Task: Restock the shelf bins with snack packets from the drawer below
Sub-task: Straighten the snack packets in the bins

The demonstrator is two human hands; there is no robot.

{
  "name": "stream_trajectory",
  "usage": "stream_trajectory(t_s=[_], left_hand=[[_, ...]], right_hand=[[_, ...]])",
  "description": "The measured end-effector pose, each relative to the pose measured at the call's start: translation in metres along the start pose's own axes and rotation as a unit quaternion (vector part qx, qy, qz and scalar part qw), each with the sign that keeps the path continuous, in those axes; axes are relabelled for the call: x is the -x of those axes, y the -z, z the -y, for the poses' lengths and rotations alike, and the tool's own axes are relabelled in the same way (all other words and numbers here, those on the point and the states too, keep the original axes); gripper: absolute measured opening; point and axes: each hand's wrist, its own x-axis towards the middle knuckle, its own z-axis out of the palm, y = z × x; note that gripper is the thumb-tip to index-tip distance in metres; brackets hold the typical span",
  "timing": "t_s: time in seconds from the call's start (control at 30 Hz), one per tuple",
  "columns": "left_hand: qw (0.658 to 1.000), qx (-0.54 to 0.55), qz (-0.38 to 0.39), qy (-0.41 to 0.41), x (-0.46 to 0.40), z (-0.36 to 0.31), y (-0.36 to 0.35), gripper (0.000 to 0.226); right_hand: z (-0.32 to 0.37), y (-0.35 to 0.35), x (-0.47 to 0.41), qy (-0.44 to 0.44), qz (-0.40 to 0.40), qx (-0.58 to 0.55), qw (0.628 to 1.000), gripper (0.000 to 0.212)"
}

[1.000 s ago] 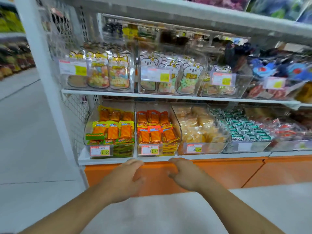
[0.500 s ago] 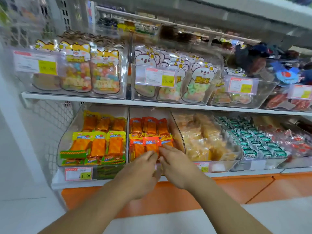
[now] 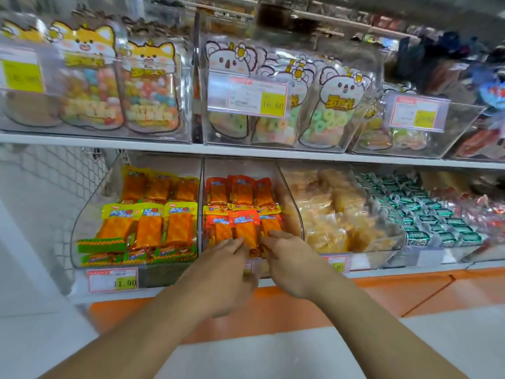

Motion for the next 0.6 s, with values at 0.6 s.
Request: stream_trajectory(t_s=[0.6], left_hand=[[0.979,-0.070,-0.182,0.065,-0.021,0.041,0.035,0.069]], right_hand=[[0.000,-0.007,-0.086,-0.006,-0.099,-0.004,0.995,0.063]])
